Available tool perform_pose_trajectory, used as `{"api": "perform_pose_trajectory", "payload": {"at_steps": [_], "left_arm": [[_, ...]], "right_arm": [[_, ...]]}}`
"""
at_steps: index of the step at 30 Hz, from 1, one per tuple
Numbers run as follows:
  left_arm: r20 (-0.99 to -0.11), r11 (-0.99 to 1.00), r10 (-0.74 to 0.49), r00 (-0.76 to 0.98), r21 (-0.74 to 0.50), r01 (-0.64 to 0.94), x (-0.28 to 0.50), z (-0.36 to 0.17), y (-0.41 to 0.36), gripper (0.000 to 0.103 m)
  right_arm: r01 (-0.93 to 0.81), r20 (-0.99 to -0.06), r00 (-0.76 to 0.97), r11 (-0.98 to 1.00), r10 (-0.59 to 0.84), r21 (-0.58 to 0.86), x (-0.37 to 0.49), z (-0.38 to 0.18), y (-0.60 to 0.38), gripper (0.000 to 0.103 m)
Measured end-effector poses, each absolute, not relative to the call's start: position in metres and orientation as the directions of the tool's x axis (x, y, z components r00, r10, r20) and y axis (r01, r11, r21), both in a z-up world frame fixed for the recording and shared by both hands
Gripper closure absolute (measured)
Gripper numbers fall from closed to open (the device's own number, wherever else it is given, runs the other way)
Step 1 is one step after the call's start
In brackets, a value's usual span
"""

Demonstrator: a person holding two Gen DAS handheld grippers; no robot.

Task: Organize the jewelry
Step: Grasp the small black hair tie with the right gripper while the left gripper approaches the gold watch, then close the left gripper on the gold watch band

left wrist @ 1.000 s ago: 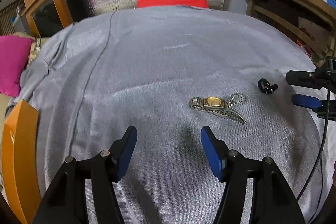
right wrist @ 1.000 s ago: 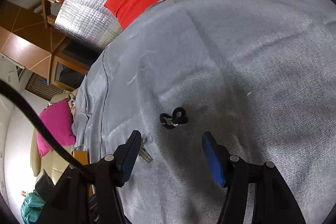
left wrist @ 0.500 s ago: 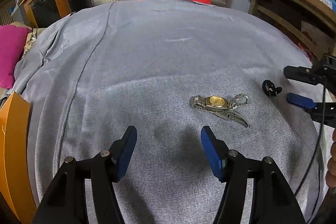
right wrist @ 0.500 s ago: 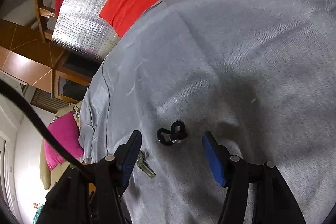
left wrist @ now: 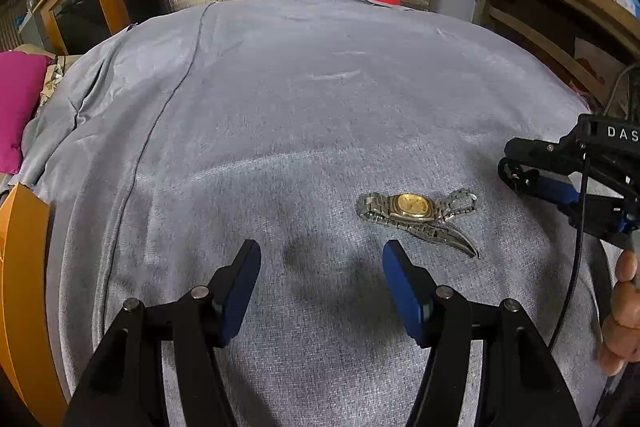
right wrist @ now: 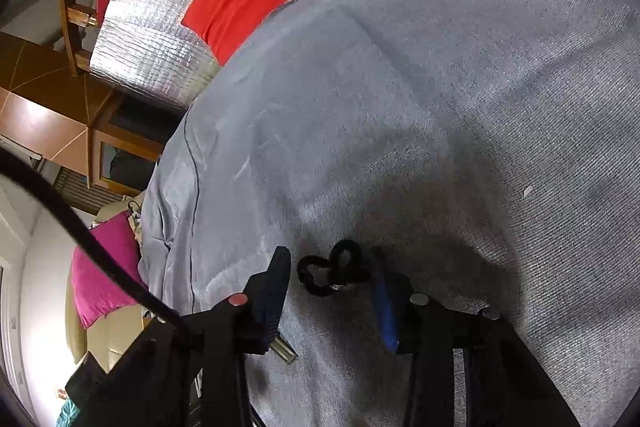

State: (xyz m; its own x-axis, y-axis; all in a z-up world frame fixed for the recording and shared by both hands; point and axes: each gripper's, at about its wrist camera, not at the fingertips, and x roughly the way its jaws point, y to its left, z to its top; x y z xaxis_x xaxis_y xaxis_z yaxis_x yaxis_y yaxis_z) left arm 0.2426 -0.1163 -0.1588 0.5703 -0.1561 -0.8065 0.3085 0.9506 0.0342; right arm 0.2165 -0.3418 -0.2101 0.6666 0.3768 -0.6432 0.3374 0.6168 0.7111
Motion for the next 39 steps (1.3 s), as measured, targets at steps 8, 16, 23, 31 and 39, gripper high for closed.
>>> {"api": "perform_pose_trajectory", "payload": {"at_steps": [8,16,23,31,39], "left_arm": [[-0.788,0.932,-0.271,0.553,-0.072,0.354,0.254,-0.159,-0.122,0.031],[-0.761,0.908,-0.326,0.560,-0.088,0.409,0.254,-0.159,-0.139,0.030],[-0.742,0.895,-0.337,0.579,-0.061,0.442,0.250,-0.159,-0.151,0.029],[-0.720,0.878,-0.343,0.603,-0.017,0.479,0.241,-0.156,-0.161,0.029],[-0.735,0.875,-0.346,0.583,-0.028,0.483,0.245,-0.163,-0.161,0.046]], "right_arm": [[0.356,-0.628,0.663,0.567,0.408,0.743,0.215,-0.220,-0.351,0.069],[0.353,-0.592,0.660,0.505,0.462,0.787,0.216,-0.228,-0.362,0.067],[0.351,-0.539,0.670,0.421,0.511,0.836,0.215,-0.236,-0.373,0.067],[0.334,-0.473,0.688,0.338,0.551,0.880,0.211,-0.245,-0.378,0.066],[0.332,-0.506,0.678,0.392,0.534,0.858,0.211,-0.238,-0.370,0.068]]}}
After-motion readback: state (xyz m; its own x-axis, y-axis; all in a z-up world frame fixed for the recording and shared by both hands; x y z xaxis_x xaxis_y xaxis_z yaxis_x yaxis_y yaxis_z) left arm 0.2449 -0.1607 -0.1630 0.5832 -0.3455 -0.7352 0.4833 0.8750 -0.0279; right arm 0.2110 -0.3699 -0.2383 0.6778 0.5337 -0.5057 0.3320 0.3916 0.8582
